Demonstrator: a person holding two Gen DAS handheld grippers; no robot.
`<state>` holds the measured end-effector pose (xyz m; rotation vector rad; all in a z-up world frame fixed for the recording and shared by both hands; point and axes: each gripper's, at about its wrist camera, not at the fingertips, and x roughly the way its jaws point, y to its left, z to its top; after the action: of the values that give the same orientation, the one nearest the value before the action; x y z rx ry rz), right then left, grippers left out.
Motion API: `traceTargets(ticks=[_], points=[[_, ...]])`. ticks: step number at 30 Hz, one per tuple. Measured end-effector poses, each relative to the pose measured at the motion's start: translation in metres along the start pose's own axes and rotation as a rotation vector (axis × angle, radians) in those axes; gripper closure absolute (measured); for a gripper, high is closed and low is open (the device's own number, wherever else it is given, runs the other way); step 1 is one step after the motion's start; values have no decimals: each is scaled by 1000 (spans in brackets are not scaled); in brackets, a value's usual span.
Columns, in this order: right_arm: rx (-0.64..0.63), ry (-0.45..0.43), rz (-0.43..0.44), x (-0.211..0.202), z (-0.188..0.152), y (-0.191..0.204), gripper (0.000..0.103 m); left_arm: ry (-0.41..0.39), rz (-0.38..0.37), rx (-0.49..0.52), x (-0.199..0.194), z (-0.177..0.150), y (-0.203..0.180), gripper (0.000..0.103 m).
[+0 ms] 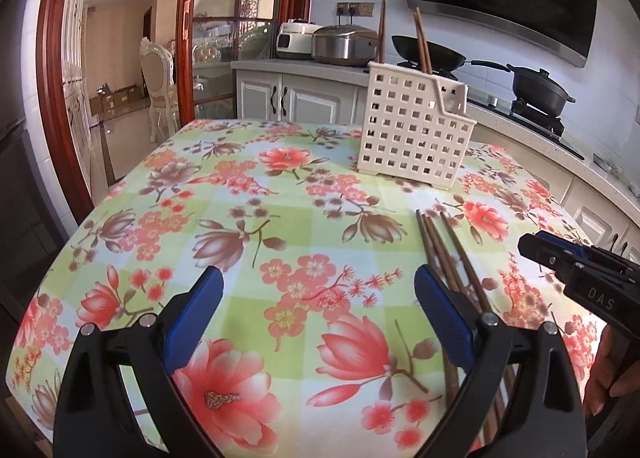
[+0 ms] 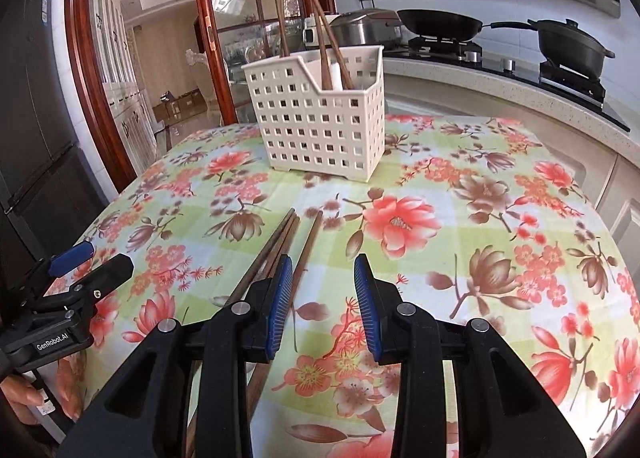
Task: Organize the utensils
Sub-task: 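Move both tools back over the remaining brown chopsticks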
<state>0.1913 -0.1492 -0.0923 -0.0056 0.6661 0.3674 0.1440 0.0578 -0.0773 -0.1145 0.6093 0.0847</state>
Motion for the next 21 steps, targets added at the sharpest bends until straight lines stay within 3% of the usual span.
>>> traceTargets(ticks=[6,21], points=[[-5,65,-14,19,-1,7,71,13,-2,-1,5,-5,3,10],[-40,122,-50,51,15,28,73,16,0,-7,3,-6,9,10]])
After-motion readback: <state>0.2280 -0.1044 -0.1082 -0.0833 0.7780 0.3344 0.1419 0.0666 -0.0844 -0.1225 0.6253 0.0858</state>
